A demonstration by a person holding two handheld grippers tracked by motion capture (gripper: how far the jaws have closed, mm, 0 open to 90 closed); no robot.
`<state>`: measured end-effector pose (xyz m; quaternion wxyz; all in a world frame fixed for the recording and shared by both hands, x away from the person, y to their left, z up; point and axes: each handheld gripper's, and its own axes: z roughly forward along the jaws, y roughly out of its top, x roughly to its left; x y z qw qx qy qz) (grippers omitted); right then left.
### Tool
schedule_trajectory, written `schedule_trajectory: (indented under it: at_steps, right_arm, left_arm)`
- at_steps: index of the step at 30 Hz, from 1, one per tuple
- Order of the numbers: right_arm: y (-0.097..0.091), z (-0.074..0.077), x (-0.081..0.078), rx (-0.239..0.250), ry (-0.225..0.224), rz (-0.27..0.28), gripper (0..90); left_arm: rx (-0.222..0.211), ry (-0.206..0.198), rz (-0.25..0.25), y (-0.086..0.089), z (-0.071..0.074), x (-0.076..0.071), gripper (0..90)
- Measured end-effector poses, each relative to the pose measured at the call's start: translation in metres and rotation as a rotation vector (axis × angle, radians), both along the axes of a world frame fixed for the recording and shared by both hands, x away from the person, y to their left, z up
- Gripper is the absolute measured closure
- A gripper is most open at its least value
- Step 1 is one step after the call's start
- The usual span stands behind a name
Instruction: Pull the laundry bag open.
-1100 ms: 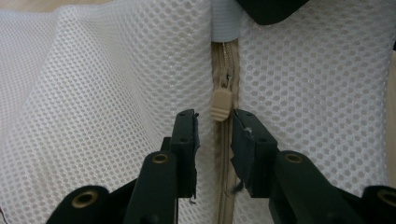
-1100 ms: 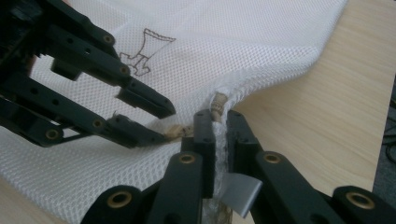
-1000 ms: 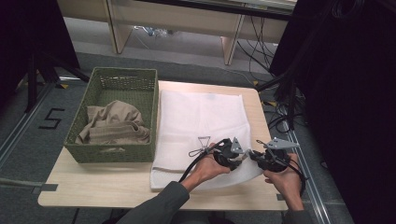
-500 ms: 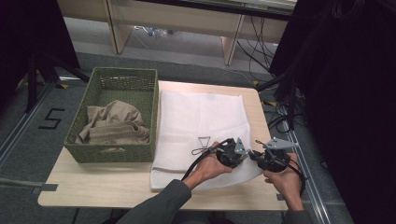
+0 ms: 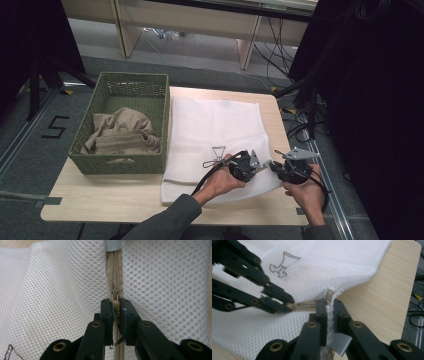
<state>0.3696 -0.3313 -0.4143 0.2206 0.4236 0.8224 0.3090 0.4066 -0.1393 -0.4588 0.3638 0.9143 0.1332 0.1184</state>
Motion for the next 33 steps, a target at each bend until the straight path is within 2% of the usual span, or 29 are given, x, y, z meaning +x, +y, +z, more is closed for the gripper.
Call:
schedule_trajectory:
  at_steps: [2,7,15,16,17,21,25,33]
  right_arm:
    - [0.0,-0.001,0.0,-0.007,0.004,-0.001,85.3]
    - [0.0,-0.004,0.0,-0.022,0.018,-0.007,85.2]
    - [-0.001,-0.006,0.002,-0.043,0.017,-0.009,85.3]
    - [-0.001,-0.006,0.002,-0.045,0.023,-0.014,85.3]
    - [-0.002,-0.007,0.002,-0.047,0.024,-0.012,85.2]
    - [-0.002,-0.008,0.002,-0.058,0.029,-0.012,85.2]
    - [-0.003,-0.009,0.002,-0.052,0.035,-0.015,85.2]
    - [-0.003,-0.011,0.003,-0.072,0.039,-0.005,85.1]
  left_arm:
    - [0.023,-0.006,-0.006,0.004,0.0,-0.001,81.6]
    - [0.036,-0.01,-0.006,0.012,-0.001,-0.003,81.6]
    - [0.06,-0.024,0.002,0.034,-0.003,-0.01,81.6]
    - [0.087,-0.037,0.003,0.04,-0.004,-0.01,81.6]
    - [0.087,-0.037,0.003,0.04,-0.004,-0.01,81.6]
    - [0.073,-0.014,0.026,0.058,-0.008,-0.014,81.6]
    - [0.078,-0.01,0.03,0.068,-0.008,-0.015,81.6]
    - [0.07,-0.006,0.052,0.087,-0.009,-0.02,81.6]
